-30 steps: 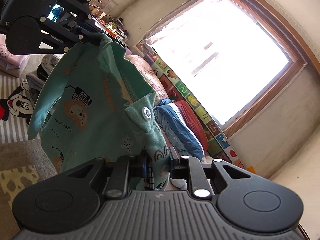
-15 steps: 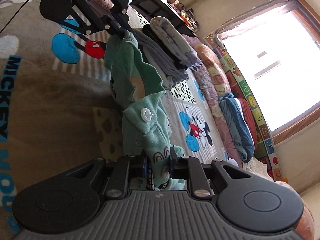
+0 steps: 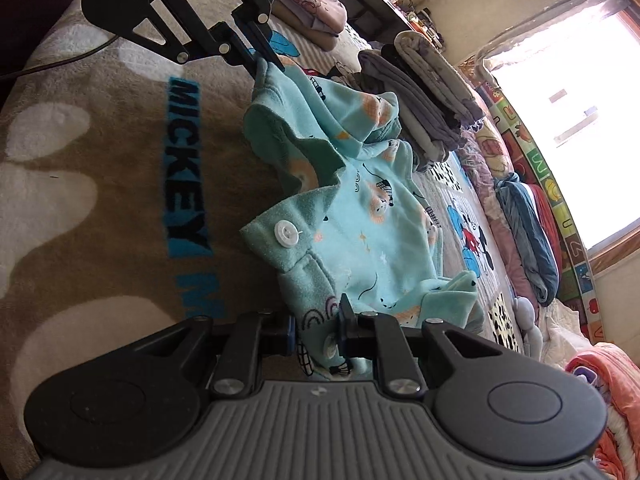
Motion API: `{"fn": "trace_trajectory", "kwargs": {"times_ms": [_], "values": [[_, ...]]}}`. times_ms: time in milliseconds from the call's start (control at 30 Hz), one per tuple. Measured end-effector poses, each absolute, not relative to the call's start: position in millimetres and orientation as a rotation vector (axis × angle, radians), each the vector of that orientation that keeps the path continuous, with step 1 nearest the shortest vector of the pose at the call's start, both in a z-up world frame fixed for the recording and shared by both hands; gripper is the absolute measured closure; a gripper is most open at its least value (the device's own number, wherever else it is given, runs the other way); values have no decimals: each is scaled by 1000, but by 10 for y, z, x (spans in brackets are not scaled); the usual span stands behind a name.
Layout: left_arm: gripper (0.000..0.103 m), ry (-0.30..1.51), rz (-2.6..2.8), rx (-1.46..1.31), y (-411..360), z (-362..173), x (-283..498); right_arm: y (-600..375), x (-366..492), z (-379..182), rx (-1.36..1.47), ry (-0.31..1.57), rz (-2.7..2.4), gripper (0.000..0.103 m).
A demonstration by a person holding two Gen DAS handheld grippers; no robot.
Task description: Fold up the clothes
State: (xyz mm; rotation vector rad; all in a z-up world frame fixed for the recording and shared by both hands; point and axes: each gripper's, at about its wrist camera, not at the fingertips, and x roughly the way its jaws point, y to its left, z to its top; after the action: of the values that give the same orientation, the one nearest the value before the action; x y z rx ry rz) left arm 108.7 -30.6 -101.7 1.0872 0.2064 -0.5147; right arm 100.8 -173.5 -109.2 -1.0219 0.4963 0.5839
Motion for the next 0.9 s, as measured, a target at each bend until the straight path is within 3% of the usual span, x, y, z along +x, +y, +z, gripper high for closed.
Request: {"fn": "trace_trajectory", "kwargs": {"times_ms": [567,667,700,800,900], "values": [[98,308,-530,1046,-331,-1369,298,-1623,269,-1440,-1040,577,622,84],[94,378,-556,1054,-363,-1403,248,-1592,233,-1450,-1082,590,636,82],[85,396,-567,1039,-358,-1390,222,-1587,221,-1435,-1093,592,645,79],[79,445,-583,979,-328,-1312,164,-1590,133,-1329,-1124,583,708,71],[76,472,-548,860,-257,-1138,194,-1616,21,-1203,-1139,565,751,68]]}}
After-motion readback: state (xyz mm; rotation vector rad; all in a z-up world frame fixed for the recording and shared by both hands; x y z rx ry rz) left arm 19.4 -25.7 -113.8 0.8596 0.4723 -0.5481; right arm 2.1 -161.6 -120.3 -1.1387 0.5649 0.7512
